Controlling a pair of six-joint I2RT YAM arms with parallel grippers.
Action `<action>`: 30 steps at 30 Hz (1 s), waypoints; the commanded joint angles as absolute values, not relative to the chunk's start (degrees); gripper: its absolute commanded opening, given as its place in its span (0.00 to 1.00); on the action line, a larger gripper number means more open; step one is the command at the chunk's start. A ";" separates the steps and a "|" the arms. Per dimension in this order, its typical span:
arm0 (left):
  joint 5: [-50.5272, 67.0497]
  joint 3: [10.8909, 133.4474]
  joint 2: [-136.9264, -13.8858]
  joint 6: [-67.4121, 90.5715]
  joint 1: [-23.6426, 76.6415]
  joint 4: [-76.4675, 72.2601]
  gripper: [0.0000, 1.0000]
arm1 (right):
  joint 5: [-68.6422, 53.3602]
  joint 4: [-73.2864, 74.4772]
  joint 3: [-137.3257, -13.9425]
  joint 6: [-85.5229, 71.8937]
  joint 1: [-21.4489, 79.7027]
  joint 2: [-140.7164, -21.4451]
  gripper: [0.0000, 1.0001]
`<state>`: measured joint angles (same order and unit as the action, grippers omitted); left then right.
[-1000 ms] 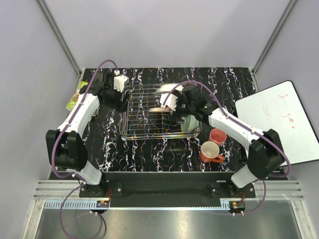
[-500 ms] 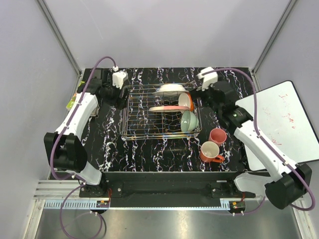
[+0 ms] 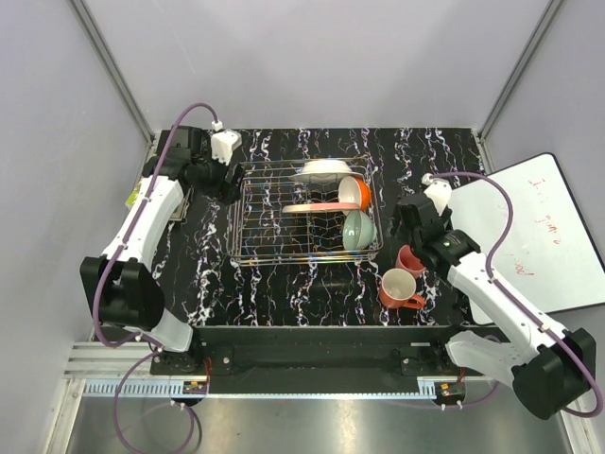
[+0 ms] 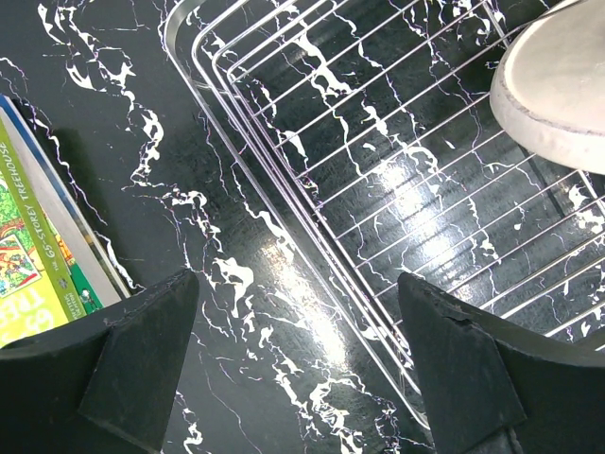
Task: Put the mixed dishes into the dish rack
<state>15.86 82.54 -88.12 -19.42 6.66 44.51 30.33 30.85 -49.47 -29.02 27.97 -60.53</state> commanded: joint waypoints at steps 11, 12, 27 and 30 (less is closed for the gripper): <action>17.22 84.02 -86.57 -18.46 6.33 43.77 0.90 | 23.38 36.03 -46.58 -42.54 28.04 -61.35 0.61; 17.40 83.85 -86.57 -18.37 6.33 43.77 0.90 | 23.03 36.73 -46.41 -43.06 28.04 -61.35 0.61; 17.93 82.35 -85.43 -17.49 6.33 43.51 0.88 | 23.03 32.17 -45.88 -45.44 28.04 -72.68 0.51; 18.89 82.18 -84.29 -16.70 6.33 43.33 0.89 | 24.43 31.64 -45.88 -45.27 28.04 -72.69 0.35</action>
